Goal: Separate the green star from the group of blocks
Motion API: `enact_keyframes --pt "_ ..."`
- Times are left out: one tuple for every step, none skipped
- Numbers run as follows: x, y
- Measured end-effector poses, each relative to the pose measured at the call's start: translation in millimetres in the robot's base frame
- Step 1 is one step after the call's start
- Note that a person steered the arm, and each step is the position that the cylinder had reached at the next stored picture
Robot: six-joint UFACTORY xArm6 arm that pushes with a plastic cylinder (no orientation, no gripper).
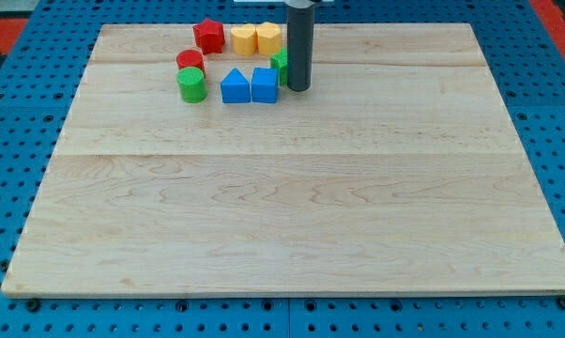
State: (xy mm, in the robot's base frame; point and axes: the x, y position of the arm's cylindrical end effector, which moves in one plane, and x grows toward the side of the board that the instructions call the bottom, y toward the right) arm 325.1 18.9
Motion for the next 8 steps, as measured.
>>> enact_keyframes --pt "-1.9 0.0" --pt "-13.7 0.7" --pt "-29.8 -7.6" --pt "-27.0 -23.8" --pt "-40.8 -14.3" --pt "-58.7 7.0" --pt "-76.9 7.0" --pt "-101.6 6.9"
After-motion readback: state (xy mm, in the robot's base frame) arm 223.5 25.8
